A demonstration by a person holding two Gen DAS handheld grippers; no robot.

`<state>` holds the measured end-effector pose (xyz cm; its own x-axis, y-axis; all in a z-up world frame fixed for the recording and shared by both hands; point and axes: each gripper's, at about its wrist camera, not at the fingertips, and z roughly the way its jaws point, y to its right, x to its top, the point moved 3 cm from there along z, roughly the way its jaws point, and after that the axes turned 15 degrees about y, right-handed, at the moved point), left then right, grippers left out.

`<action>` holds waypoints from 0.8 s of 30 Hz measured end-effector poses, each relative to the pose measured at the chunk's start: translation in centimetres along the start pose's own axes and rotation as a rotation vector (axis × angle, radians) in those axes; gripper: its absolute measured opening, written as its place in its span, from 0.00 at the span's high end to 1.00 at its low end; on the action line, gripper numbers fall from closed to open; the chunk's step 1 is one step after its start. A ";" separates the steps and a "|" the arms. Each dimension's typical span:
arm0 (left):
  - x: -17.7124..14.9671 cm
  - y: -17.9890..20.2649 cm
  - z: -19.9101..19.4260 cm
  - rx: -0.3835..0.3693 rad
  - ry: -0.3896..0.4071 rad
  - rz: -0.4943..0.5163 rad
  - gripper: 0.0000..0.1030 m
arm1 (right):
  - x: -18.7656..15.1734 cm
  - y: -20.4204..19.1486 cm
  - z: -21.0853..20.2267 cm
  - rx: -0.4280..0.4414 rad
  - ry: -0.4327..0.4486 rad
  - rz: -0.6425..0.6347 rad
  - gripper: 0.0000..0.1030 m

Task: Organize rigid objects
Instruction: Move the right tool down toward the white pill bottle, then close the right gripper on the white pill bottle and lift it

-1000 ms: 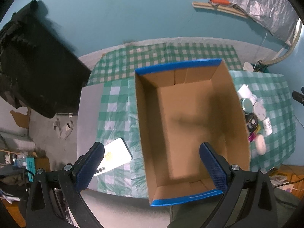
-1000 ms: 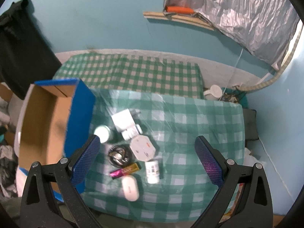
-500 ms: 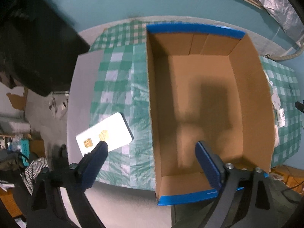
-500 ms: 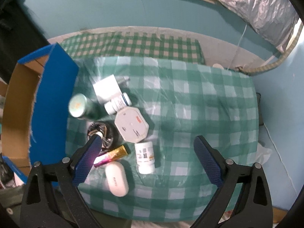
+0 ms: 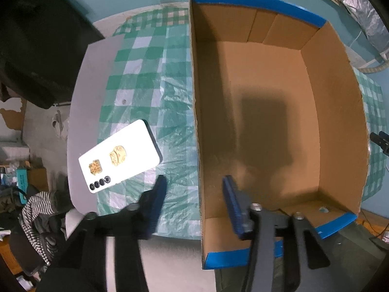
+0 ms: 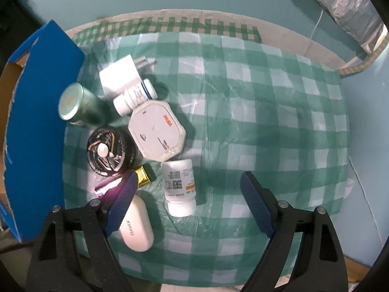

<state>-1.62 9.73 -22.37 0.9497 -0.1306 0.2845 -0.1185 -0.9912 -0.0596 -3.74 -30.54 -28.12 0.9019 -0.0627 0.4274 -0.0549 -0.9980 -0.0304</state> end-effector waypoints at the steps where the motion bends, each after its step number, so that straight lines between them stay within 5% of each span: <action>1: -0.1 0.0 0.2 -0.001 -0.003 0.002 0.65 | -0.1 0.0 0.1 -0.001 -0.004 -0.001 0.18; 10: -0.3 -0.1 0.3 0.000 -0.019 0.032 0.76 | -1.2 -0.1 1.6 -0.001 -0.049 -0.021 0.29; 20: -0.4 -0.7 1.2 -0.008 -0.021 0.036 0.79 | -2.0 -0.2 3.0 -0.002 -0.083 -0.009 0.67; 24: -0.3 -0.9 1.3 -0.008 -0.018 0.037 0.82 | -2.3 -0.3 2.9 0.020 -0.079 -0.006 0.69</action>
<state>-1.40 10.64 -23.62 0.9499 -0.1666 0.2645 -0.1556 -0.9859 -0.0622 -4.55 -30.12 -31.74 0.9333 -0.0554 0.3549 -0.0416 -0.9981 -0.0465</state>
